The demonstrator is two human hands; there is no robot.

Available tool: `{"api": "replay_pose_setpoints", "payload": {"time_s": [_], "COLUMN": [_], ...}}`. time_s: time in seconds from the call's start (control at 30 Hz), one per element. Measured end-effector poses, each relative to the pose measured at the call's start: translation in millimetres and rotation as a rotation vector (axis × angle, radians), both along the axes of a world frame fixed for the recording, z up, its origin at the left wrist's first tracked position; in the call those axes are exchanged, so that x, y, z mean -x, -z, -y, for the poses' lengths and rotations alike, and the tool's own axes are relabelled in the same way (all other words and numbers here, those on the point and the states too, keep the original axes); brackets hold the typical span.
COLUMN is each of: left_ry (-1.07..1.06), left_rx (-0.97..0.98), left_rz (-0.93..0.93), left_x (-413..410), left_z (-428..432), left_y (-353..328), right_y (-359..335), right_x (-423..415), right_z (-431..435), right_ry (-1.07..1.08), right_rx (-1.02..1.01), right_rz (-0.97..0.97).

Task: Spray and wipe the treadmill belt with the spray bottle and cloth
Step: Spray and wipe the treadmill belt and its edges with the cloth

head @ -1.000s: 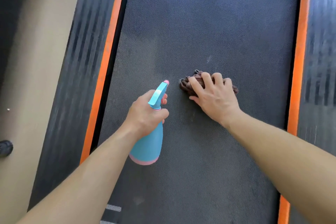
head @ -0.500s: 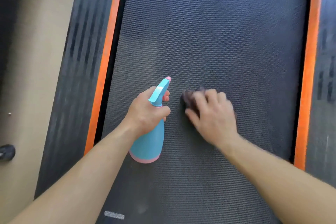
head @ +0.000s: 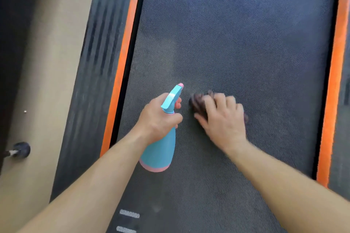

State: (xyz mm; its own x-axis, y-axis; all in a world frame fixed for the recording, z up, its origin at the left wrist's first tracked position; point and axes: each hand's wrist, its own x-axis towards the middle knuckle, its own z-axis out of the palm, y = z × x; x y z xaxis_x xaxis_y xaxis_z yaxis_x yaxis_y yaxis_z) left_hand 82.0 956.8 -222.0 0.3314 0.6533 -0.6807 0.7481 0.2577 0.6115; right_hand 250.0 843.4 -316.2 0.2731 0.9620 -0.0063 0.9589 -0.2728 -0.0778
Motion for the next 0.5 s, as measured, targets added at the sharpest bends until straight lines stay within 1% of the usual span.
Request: {"api": "replay_pose_setpoints", "payload": {"time_s": [0.07, 0.1, 0.13, 0.17, 0.2, 0.3, 0.33, 0.4, 0.5], "left_ry": [-0.024, -0.042, -0.061, -0.077, -0.087, -0.118, -0.146, -0.217, -0.288], "left_rx": [0.011, 0.023, 0.031, 0.036, 0.043, 0.052, 0.055, 0.064, 0.079], "left_rz": [-0.003, 0.008, 0.021, 0.030, 0.034, 0.034, 0.032, 0.037, 0.063], "left_x": [7.2, 9.7, 12.1, 15.0, 18.1, 26.4, 29.8, 36.7, 43.1], "left_z": [3.7, 5.4, 7.3, 8.7, 11.3, 22.2, 26.3, 32.8, 37.3], "left_y": [-1.8, -3.7, -5.3, -6.6, -7.0, -5.5, -4.4, -6.1, -12.7], "right_y": [0.8, -0.2, -1.1, -1.4, -2.3, -5.7, -4.7, -4.4, -7.0], "right_x": [15.4, 9.4, -0.3, -9.1, -16.1, -25.0, -19.8, 0.2, 27.3], "right_z": [31.4, 32.1, 24.4, 11.4, -4.0, -42.7, -45.3, -32.0, 15.0], "right_ry": [-0.226, -0.337, -0.408, -0.418, -0.354, 0.023, 0.081, 0.076, -0.112], "right_rx": [-0.011, -0.007, 0.003, 0.017, 0.032, 0.040, 0.045, 0.062, 0.074], "right_rz": [-0.016, -0.021, -0.016, 0.002, 0.018, 0.004, -0.004, 0.002, -0.031]}}
